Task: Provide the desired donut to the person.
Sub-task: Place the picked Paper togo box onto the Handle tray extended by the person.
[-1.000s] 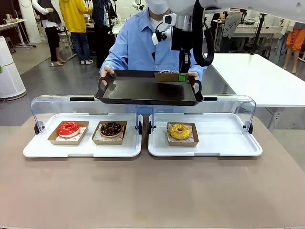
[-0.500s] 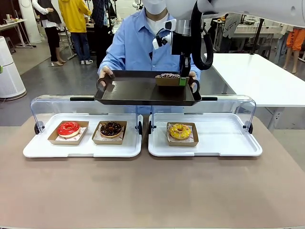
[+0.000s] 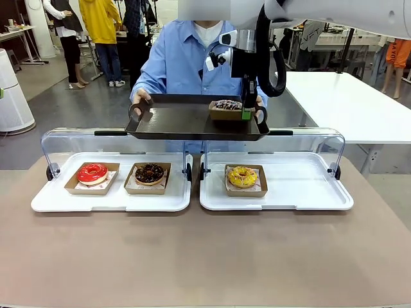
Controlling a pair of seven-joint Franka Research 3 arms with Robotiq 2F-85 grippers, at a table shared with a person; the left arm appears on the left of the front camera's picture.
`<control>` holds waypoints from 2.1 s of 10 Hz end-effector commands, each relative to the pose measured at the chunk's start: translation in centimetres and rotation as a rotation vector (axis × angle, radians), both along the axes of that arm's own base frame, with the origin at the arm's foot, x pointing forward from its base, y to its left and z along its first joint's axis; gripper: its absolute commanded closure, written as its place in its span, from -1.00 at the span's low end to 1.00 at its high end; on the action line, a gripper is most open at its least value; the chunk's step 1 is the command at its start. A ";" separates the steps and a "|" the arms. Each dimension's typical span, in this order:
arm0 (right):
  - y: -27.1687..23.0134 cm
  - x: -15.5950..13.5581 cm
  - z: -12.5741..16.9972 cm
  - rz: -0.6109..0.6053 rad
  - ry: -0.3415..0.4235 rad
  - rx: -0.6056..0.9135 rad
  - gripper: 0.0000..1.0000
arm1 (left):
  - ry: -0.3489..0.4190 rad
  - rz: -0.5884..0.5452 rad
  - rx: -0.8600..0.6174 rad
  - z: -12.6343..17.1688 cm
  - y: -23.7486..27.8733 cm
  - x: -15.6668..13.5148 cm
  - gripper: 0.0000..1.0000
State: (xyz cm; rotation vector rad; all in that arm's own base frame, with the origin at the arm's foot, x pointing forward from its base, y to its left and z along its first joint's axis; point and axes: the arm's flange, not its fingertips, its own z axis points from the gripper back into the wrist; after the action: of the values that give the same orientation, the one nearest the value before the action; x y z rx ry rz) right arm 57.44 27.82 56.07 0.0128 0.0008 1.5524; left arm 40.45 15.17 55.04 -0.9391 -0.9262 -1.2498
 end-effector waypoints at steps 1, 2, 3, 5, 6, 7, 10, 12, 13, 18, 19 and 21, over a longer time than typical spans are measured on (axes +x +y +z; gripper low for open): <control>-0.1 0.4 0.5 0.028 0.017 0.011 -0.69 | -0.004 -0.002 -0.005 0.2 0.1 -0.2 -1.00; -0.1 0.4 0.5 0.028 0.017 0.011 -1.00 | -0.004 -0.002 -0.005 0.2 0.1 -0.2 -1.00; -0.1 0.4 0.5 0.031 0.016 0.010 -1.00 | -0.004 -0.002 -0.005 0.2 0.1 -0.2 -1.00; -0.1 0.4 0.6 0.033 0.018 0.007 -0.89 | -0.004 -0.002 -0.005 0.2 0.1 -0.2 -1.00; -0.1 0.4 0.6 0.035 0.017 0.009 -1.00 | -0.004 -0.002 -0.005 0.2 0.1 -0.2 -1.00; -0.1 0.4 0.5 0.036 0.017 0.011 -1.00 | -0.004 -0.002 -0.005 0.2 0.1 -0.2 -1.00; -0.5 0.3 0.5 0.037 0.022 0.016 -1.00 | -0.004 -0.002 -0.005 0.2 0.1 -0.2 -1.00; -1.6 -0.9 0.6 0.051 -0.001 0.024 -1.00 | -0.004 -0.002 -0.005 0.2 0.1 -0.2 -1.00; -2.9 -2.3 0.7 0.074 0.002 0.034 -1.00 | -0.004 -0.002 -0.005 0.2 0.1 -0.2 -1.00; -15.5 -6.3 0.5 0.014 -0.044 0.193 -1.00 | -0.004 -0.002 -0.005 0.2 0.1 -0.2 -1.00; -18.5 -6.6 0.2 -0.024 -0.036 0.263 -1.00 | -0.004 -0.002 -0.005 0.2 0.1 -0.2 -1.00; -22.7 -7.8 0.3 -0.075 -0.054 0.347 -1.00 | -0.004 -0.002 -0.005 0.2 0.1 -0.2 -1.00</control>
State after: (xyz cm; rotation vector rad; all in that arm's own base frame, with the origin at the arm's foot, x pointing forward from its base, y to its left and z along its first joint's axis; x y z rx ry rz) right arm 50.89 5.37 56.90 0.2176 -0.2438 1.4659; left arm 40.46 15.20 55.02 -0.9392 -0.9260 -1.2491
